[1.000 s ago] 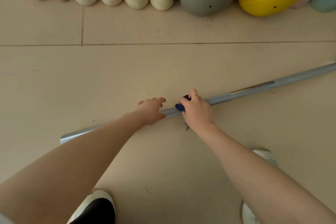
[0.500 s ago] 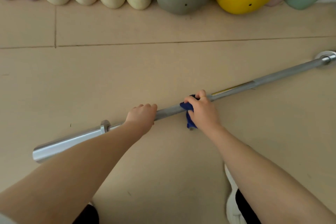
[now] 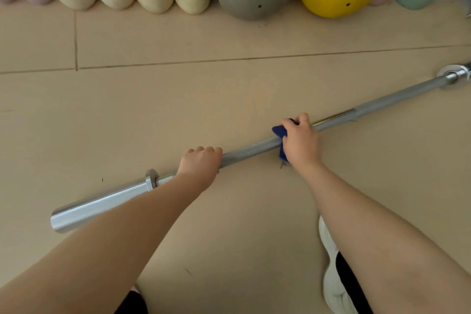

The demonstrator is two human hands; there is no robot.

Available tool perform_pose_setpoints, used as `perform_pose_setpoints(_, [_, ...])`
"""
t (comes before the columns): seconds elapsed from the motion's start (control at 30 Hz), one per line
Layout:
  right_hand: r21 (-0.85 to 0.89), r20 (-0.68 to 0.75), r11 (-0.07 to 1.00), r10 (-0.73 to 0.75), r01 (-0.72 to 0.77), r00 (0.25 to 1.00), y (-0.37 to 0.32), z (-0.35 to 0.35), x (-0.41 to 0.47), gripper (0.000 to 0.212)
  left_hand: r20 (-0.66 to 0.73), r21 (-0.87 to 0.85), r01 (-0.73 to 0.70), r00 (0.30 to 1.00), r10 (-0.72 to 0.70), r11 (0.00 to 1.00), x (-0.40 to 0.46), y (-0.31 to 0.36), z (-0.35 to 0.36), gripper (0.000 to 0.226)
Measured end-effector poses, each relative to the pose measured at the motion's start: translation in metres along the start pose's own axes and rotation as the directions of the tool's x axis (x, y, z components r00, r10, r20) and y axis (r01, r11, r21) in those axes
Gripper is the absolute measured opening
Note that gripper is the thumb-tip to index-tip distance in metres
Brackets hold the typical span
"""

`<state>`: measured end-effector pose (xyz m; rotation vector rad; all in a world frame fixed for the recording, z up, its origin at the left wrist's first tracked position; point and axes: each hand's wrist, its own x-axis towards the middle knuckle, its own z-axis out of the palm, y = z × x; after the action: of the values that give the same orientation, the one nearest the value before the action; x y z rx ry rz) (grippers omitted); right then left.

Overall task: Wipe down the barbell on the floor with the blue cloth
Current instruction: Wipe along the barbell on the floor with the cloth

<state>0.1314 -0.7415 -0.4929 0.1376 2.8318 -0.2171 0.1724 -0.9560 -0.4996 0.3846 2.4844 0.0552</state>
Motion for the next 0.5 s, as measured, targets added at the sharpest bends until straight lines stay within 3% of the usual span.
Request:
perform_pose_setpoints(0.07, [0.045, -0.028, 0.989, 0.144, -0.142, 0.989, 0.001, 0.0, 0.0, 0.031, -0.015, -0.009, -0.009, 1.0, 0.009, 1.0, 0.0, -0.001, 0.001, 0.027])
perform_pose_setpoints(0.13, [0.063, 0.019, 0.989, 0.131, -0.132, 0.991, -0.019, 0.007, -0.012, 0.033, -0.025, 0.006, -0.034, 0.999, 0.034, 0.999, 0.001, -0.005, 0.002, 0.028])
perform_pose_setpoints(0.27, [0.07, 0.057, 0.997, -0.029, 0.025, 0.998, -0.066, 0.024, -0.047, 0.043, -0.046, 0.018, -0.046, 0.998, 0.047, 0.999, 0.002, -0.011, 0.0, 0.029])
perform_pose_setpoints(0.4, [0.138, 0.033, 0.95, -0.288, 0.281, 0.957, -0.069, 0.023, -0.045, 0.043, -0.061, -0.069, -0.035, 0.998, 0.031, 0.997, 0.0, -0.024, -0.002, 0.032])
perform_pose_setpoints(0.5, [0.038, 0.021, 0.992, -0.125, 0.124, 0.992, -0.062, 0.021, -0.03, 0.043, 0.025, -0.151, -0.029, 0.999, 0.033, 0.988, -0.011, -0.051, -0.001, 0.045])
